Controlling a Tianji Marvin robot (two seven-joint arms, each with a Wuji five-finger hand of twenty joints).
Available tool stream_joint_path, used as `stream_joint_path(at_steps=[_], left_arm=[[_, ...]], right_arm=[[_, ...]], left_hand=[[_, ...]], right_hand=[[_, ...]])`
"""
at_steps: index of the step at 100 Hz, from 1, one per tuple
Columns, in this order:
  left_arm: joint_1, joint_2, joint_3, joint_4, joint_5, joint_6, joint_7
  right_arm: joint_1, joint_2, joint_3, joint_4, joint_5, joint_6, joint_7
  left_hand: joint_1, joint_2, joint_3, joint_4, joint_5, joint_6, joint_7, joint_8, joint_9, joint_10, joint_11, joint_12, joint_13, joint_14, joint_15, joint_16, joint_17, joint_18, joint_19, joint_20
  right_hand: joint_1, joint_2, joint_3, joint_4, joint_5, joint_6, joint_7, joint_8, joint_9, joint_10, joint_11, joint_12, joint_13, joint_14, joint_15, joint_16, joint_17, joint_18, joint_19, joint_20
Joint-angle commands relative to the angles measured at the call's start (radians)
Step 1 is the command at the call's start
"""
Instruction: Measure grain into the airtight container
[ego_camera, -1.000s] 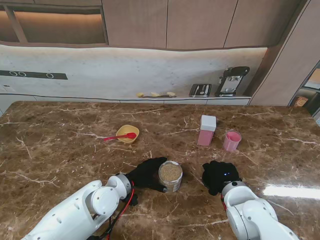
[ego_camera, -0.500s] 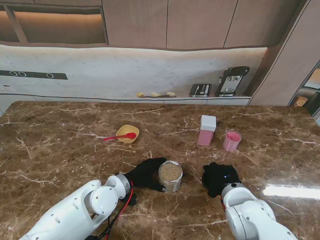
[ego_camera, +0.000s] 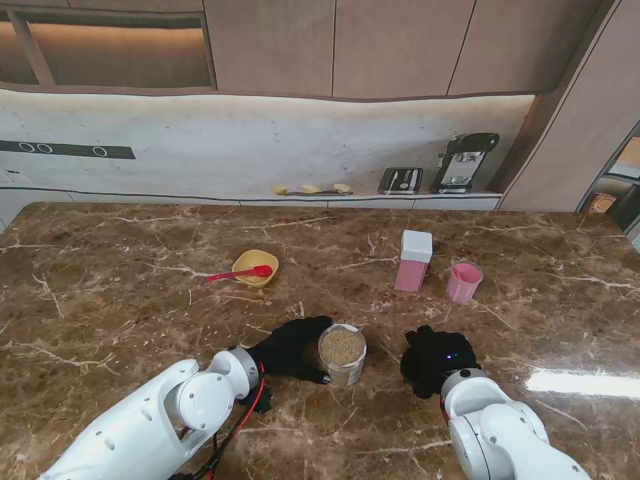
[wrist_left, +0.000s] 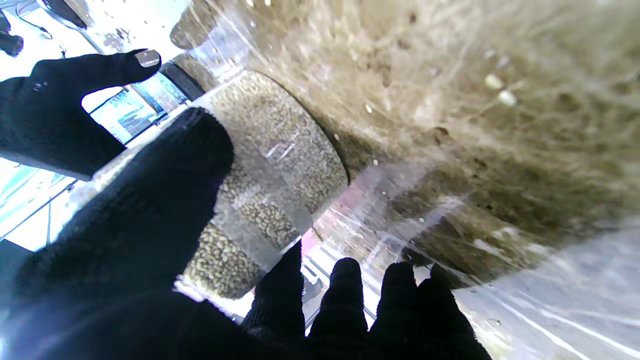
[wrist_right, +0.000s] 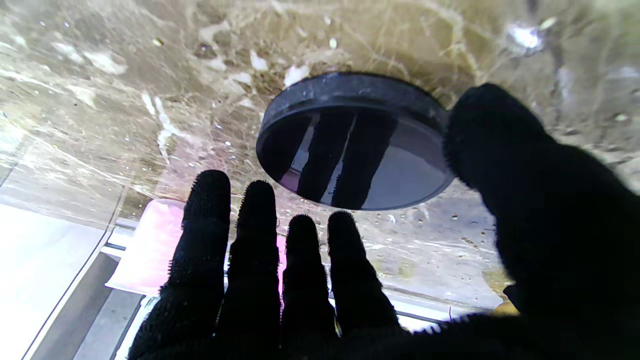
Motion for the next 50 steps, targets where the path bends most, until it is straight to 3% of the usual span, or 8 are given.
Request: stream_joint_path(at_steps=[1,15,35,42,44,50], left_arm=[[0.009,0.003,0.005,0.000,0.002,0.005,-0.004],[0.010,0.006,0.004,-0.010,0.004,0.006,-0.014],[0.012,0.016,-0.008,-0.025,0.008,-0.001,-0.041],[0.017,0.019,-0.017,-0.032,0.012,-0.006,-0.045],[0.020,0.020,-0.021,-0.036,0.014,-0.007,-0.046],[0.030,0.024,-0.036,-0.048,0.024,-0.010,-0.050]], right_arm=[[-0.009,0.001,-0.001,0.003,0.001,0.005,0.025],[-0.017,0.000,0.008,-0.006,0.007,-0.004,0.020],[-0.045,-0.006,0.042,-0.037,0.030,-0.013,-0.041],[-0.056,-0.009,0.055,-0.050,0.042,-0.019,-0.069],[-0.060,-0.010,0.059,-0.053,0.045,-0.020,-0.079],[-0.070,-0.013,0.070,-0.060,0.055,-0.028,-0.115]], left_hand=[[0.018,0.057,0.041,0.050,-0.022,-0.073,0.030,0.002,-0.031,-0.025,-0.029,0.007,-0.022,0.034,-0.009,0.009,0.034,0.117,0.086,0.045],[0.006,0.036,0.031,0.052,-0.027,-0.060,-0.030,-0.028,-0.031,-0.021,-0.033,-0.003,-0.024,0.035,-0.016,0.006,0.034,0.116,0.079,0.046],[-0.064,-0.025,-0.066,0.052,-0.033,0.018,-0.421,-0.176,-0.032,-0.011,-0.049,-0.063,-0.032,0.039,-0.041,-0.001,0.032,0.110,0.037,0.050],[-0.075,-0.038,-0.093,0.049,-0.034,0.037,-0.468,-0.210,-0.033,-0.009,-0.051,-0.075,-0.032,0.040,-0.042,-0.003,0.030,0.110,0.030,0.053],[-0.075,-0.041,-0.106,0.050,-0.031,0.042,-0.467,-0.286,-0.034,-0.008,-0.049,-0.087,-0.032,0.040,-0.042,-0.006,0.031,0.109,0.022,0.059],[-0.080,-0.052,-0.115,0.047,-0.034,0.049,-0.475,-0.322,-0.035,-0.007,-0.053,-0.095,-0.033,0.041,-0.043,-0.008,0.029,0.106,0.017,0.060]], right_hand=[[-0.049,0.007,0.001,0.007,-0.063,0.040,-0.024,-0.009,-0.057,0.024,-0.022,-0.015,-0.058,-0.006,-0.011,-0.022,-0.037,-0.007,-0.030,-0.011],[-0.087,0.047,-0.050,0.012,-0.148,0.074,-0.075,0.010,-0.112,0.044,-0.107,-0.088,-0.140,0.009,-0.060,-0.070,-0.110,0.002,-0.108,0.011],[-0.110,0.106,-0.112,0.016,-0.172,0.077,-0.096,0.025,-0.118,0.044,-0.165,-0.097,-0.202,0.010,-0.124,-0.113,-0.165,-0.005,-0.175,0.010],[-0.101,0.120,-0.139,0.021,-0.171,0.077,-0.098,0.028,-0.118,0.045,-0.163,-0.091,-0.203,0.009,-0.129,-0.116,-0.191,-0.002,-0.201,0.003],[-0.102,0.123,-0.142,0.022,-0.171,0.078,-0.099,0.028,-0.118,0.045,-0.163,-0.091,-0.206,0.010,-0.130,-0.117,-0.201,0.000,-0.208,0.001],[-0.102,0.126,-0.149,0.023,-0.169,0.077,-0.099,0.029,-0.117,0.043,-0.164,-0.091,-0.212,0.010,-0.137,-0.121,-0.212,0.003,-0.221,-0.004]])
